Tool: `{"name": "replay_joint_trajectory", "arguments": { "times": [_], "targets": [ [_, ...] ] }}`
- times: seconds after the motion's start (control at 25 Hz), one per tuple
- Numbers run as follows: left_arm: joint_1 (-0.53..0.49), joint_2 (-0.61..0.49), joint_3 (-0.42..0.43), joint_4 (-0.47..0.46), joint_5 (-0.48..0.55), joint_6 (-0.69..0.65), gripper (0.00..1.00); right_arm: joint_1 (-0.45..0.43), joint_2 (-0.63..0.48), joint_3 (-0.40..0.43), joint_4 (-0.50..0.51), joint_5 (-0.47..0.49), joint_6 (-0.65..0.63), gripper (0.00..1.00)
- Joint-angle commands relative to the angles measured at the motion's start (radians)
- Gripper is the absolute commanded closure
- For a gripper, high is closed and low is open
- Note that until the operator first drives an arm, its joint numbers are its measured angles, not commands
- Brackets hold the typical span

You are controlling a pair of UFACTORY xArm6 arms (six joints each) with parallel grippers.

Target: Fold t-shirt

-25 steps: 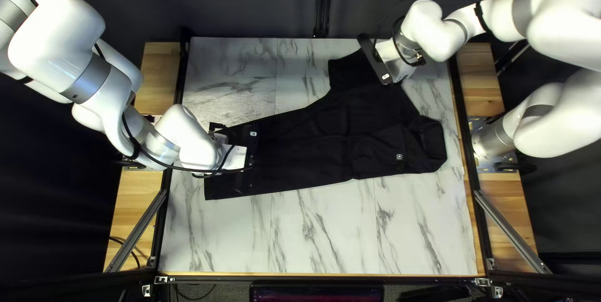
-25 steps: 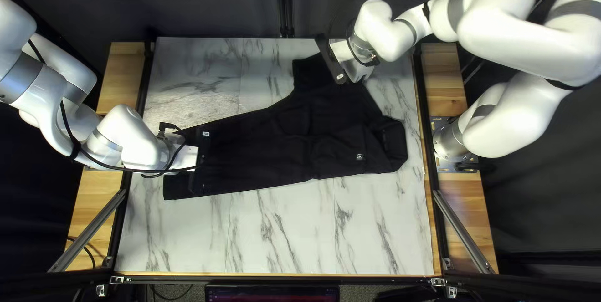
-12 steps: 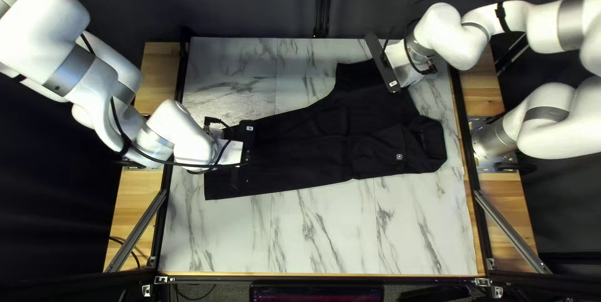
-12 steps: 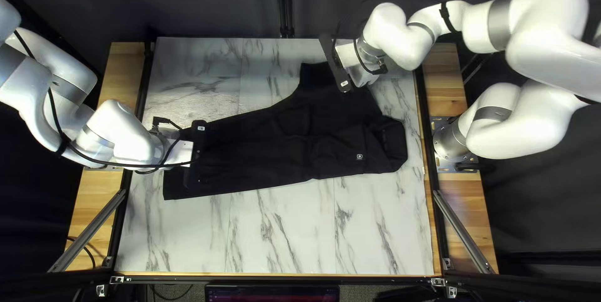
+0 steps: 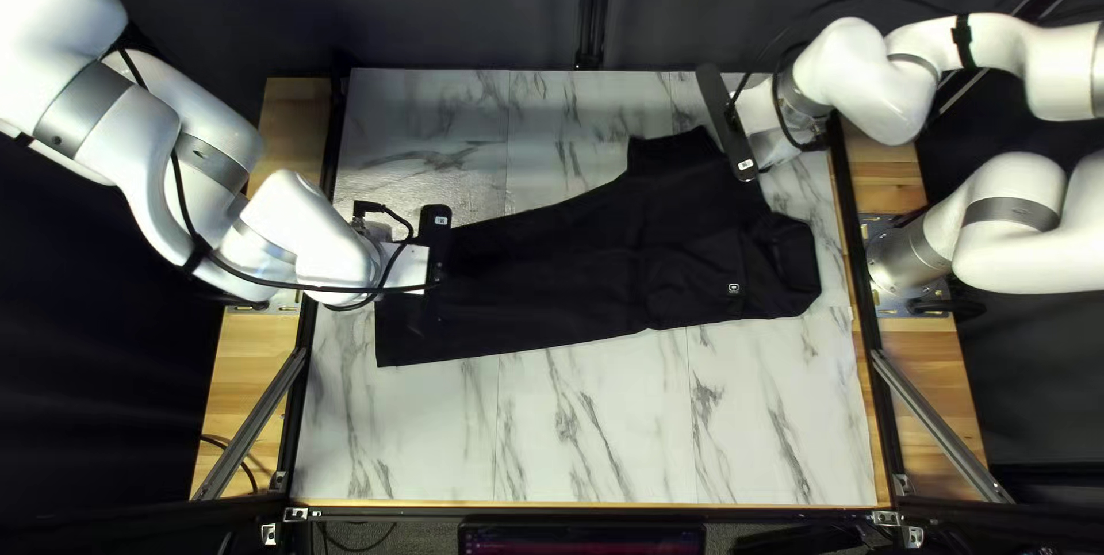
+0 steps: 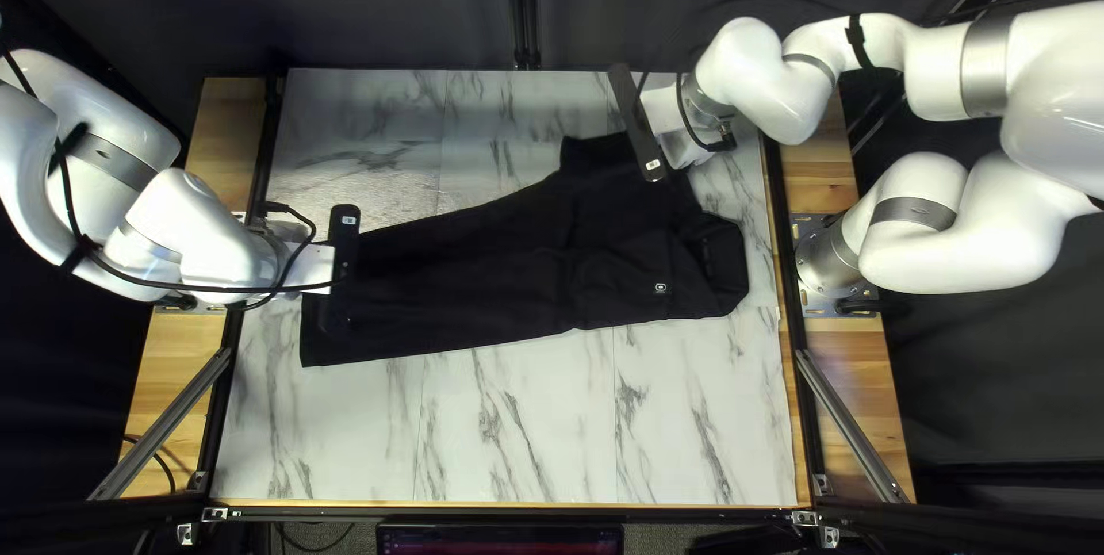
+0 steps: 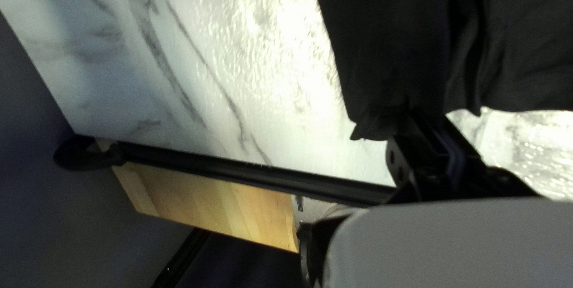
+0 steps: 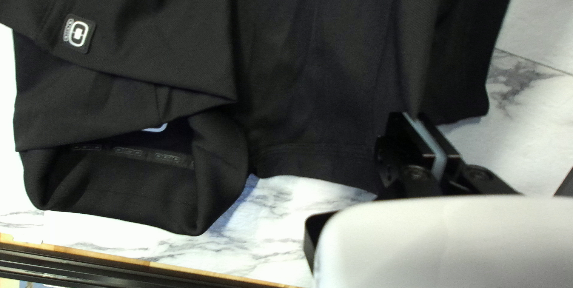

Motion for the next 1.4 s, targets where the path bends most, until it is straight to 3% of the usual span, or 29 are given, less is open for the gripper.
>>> {"name": "replay_joint_trajectory", "arguments": {
  "times": [0.04,0.24,0.6,1.0,1.4],
  "targets": [
    [-0.004,-0.002,0.011,0.0,-0.005,-0.016,1.0,0.032,-0.048,0.03,-0.026,0.007,0.057,1.0],
    [0.012,-0.052,0.057,-0.007,-0.004,-0.01,1.0,0.085,-0.125,0.074,-0.056,0.023,0.141,1.0],
    [0.037,-0.128,0.079,-0.009,0.038,0.005,1.0,0.11,-0.104,0.115,-0.06,-0.026,0.171,1.0],
    [0.004,-0.067,0.077,-0.011,-0.02,-0.046,1.0,0.188,-0.2,0.135,-0.108,0.056,0.294,1.0],
    [-0.007,-0.052,0.106,-0.023,-0.06,-0.054,1.0,0.288,-0.134,0.166,-0.14,-0.03,0.406,1.0]
  ]
}}
